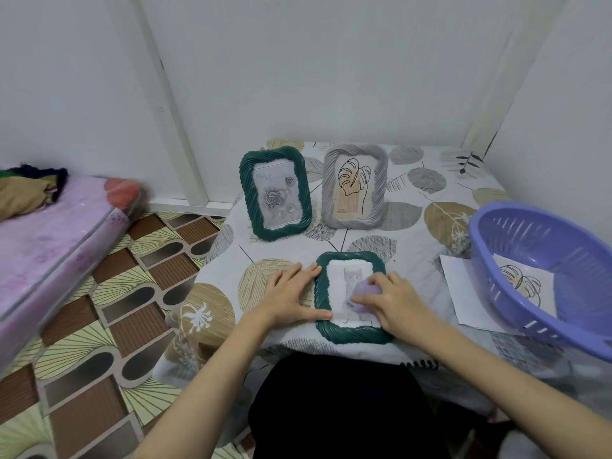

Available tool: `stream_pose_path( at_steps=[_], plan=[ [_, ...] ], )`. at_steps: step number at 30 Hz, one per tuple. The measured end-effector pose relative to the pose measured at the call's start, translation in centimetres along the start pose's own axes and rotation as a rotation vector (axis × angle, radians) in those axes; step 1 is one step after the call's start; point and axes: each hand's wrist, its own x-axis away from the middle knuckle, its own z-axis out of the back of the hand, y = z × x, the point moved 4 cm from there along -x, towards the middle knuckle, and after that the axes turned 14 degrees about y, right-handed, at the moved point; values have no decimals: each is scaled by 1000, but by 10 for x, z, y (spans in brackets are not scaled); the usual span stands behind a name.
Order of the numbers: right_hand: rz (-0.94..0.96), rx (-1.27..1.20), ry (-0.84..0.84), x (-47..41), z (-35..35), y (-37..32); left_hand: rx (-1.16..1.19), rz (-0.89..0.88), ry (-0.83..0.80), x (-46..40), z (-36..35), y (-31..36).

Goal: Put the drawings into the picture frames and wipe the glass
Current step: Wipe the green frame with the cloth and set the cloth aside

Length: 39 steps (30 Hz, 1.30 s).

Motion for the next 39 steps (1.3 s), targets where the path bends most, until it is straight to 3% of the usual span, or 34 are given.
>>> stream_pose_path(
  at_steps=[4,7,11,17,24,30,35,39],
  plan=[
    [-227,46,-119,-27,-18,-4,0,0,-3,1,0,1],
    [-65,-39,-24,-16,-11,-28,-5,-1,5,2,-1,1],
    [162,-46,-51,12,11,-19,-2,3,-3,1,0,2],
    [-71,64,-35,-15,-6,-3,5,15,-13,1,0,3],
    [126,-24,-9,20,12,-7,18,16,-10,2,1,3],
    [-5,95,-4,-2,7,7,20,23,-15,2,1,4],
    [139,18,50,29,22,1,25,23,-18,1,1,3],
    [56,132,-7,18,23,21,31,26,-21,2,0,3]
  ],
)
